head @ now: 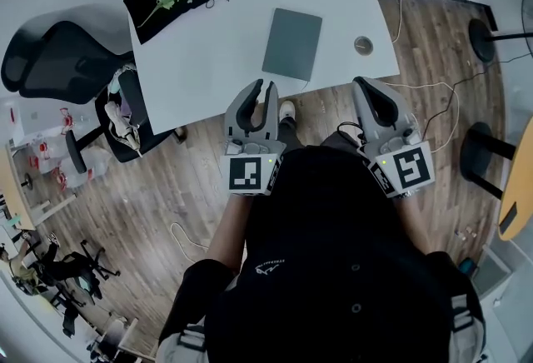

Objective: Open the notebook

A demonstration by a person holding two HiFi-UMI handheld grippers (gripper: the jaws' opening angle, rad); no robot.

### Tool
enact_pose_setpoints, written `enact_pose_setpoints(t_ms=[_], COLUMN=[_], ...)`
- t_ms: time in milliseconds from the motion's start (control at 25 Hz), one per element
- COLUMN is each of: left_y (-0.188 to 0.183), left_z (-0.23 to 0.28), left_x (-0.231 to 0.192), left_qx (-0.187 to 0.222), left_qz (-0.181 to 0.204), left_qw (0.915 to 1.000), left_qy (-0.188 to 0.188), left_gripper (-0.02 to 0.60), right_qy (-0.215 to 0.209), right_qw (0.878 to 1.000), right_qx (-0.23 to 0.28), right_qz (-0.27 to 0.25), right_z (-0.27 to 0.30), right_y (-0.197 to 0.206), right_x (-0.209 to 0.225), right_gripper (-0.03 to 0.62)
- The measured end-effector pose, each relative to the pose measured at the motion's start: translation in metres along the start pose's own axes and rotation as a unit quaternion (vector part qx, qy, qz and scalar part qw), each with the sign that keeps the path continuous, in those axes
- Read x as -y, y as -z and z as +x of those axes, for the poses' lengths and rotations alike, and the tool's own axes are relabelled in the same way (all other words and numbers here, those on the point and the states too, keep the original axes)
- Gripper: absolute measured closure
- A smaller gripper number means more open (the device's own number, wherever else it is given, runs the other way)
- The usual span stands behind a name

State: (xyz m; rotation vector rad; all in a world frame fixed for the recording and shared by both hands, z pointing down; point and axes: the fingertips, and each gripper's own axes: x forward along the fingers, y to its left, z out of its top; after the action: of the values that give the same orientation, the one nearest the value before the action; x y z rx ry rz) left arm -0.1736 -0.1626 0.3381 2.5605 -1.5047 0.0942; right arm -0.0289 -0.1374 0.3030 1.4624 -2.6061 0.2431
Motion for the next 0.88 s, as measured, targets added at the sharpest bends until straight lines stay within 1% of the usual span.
enact_pose_setpoints(t_ms=[80,160,240,320,440,600,880], left_y=[0.012,0.029,0.044,0.059,0.084,0.117,0.161], left_z=[0.007,0.013,0.02,0.028,0.038,0.046,0.06], left_x=[-0.012,-0.022,-0.027,-0.033,-0.045,-0.058,-0.066], left_qx=[-0.012,-0.03,-0.044,-0.063,-0.092,-0.128,-0.175], left_qz=[0.003,0.014,0.026,0.027,0.016,-0.004,-0.028], left_qw=[0.9999,0.9993,0.9981,0.9964,0.9938,0.9896,0.9816], left_qy=[0.009,0.018,0.034,0.049,0.061,0.065,0.07], left_gripper=[0.517,0.517,0.517,0.517,0.517,0.517,0.517], right_qy=[0.007,0.014,0.022,0.031,0.047,0.067,0.086], right_qw=[1.0,1.0,1.0,1.0,0.999,0.997,0.995], right_qx=[0.002,0.003,0.001,-0.002,-0.01,-0.019,-0.039], right_qz=[0.002,0.001,0.0,0.0,0.004,0.011,0.015], right_z=[0.01,0.018,0.023,0.029,0.037,0.036,0.035], right_y=[-0.002,-0.003,-0.003,-0.003,-0.001,0.004,0.012], right_x=[-0.004,-0.009,-0.013,-0.015,-0.016,-0.017,-0.018], right_gripper=[0.589,0.589,0.589,0.589,0.589,0.589,0.589])
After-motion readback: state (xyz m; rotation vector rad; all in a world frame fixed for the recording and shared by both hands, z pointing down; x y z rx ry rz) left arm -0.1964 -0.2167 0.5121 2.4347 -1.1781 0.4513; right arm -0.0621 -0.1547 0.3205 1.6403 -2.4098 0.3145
